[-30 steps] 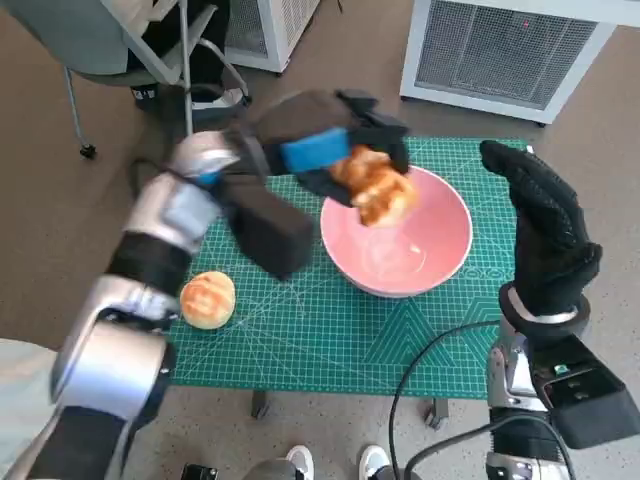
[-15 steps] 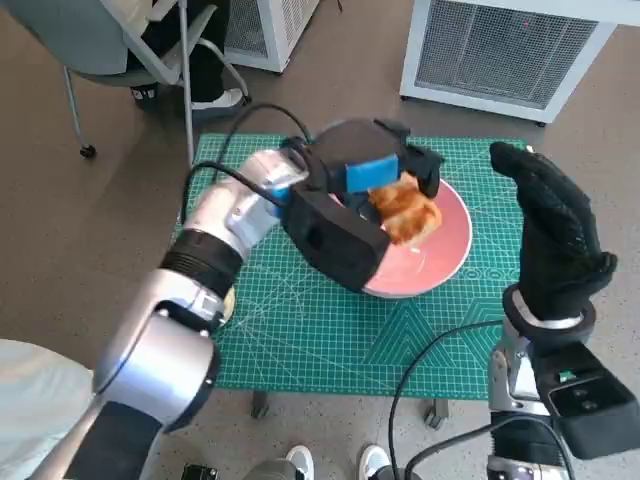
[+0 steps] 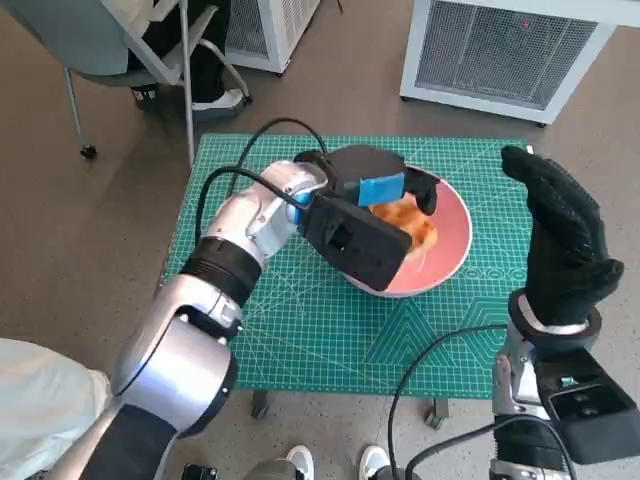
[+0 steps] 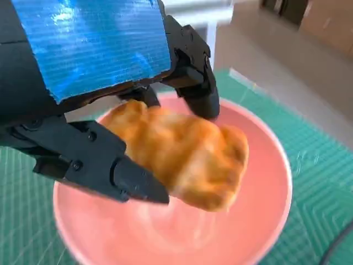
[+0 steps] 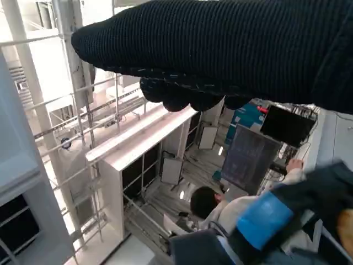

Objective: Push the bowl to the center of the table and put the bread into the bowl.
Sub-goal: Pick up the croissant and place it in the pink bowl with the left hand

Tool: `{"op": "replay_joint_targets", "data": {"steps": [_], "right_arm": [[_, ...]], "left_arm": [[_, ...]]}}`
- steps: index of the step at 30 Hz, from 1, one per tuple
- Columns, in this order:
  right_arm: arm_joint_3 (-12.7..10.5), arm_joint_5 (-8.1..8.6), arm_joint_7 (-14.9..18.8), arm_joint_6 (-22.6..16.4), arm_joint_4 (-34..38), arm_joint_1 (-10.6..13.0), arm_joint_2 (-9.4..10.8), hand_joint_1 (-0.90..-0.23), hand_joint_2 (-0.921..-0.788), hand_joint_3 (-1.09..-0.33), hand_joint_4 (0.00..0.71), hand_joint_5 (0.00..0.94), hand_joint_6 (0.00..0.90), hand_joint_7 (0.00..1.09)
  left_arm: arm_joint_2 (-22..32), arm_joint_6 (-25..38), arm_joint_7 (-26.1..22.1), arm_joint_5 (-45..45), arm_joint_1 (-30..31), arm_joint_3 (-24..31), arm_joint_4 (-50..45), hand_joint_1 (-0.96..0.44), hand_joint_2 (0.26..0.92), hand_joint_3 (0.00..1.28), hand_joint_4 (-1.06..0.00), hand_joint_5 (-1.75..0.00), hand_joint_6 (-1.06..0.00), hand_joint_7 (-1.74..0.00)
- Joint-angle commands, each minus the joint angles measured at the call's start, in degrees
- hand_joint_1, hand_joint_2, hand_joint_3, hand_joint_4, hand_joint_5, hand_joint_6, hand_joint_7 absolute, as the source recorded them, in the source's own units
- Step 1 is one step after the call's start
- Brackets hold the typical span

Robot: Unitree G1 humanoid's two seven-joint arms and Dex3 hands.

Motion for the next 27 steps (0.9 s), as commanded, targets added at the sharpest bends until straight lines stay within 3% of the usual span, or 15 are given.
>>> {"op": "replay_joint_targets", "data": {"steps": [1,11,17,22,27], "right_arm": [[0.3,-0.15,-0.3,0.6,-0.1,1.1,0.0,-0.419,-0.921,-0.522,0.451,0.005,0.172,0.67],[1.0,-0.34,-0.5,0.3,-0.2,0.9,0.4,-0.418,-0.921,-0.523,0.451,0.004,0.175,0.66],[1.5,0.25,-0.1,0.2,-0.6,1.0,0.5,-0.414,-0.921,-0.524,0.452,0.004,0.176,0.66],[2.0,0.87,0.4,0.1,-0.9,1.1,0.2,-0.411,-0.921,-0.524,0.452,0.003,0.177,0.66],[2.2,1.12,0.5,0.2,-1.2,1.1,0.1,-0.410,-0.921,-0.528,0.452,0.003,0.176,0.66]], "left_arm": [[2.0,-1.2,-0.9,-2.3,0.1,1.7,-2.0,-0.11,0.880,0.02,-0.17,-0.01,-0.32,-0.06],[9.4,-11.5,3.1,-5.4,5.1,5.0,-8.0,-0.21,0.875,0.01,-0.16,0.00,-0.33,-0.04],[17.5,-20.6,7.2,-6.6,10.5,7.7,-16.4,-0.24,0.865,0.00,-0.23,-0.03,-0.37,-0.05],[25.2,-24.0,5.2,-11.2,17.6,12.0,-26.4,-0.22,0.848,0.00,-0.31,-0.05,-0.43,-0.07],[32.1,-19.4,0.1,-14.5,24.5,14.6,-36.2,-0.20,0.837,0.00,-0.36,-0.06,-0.48,-0.09]]}}
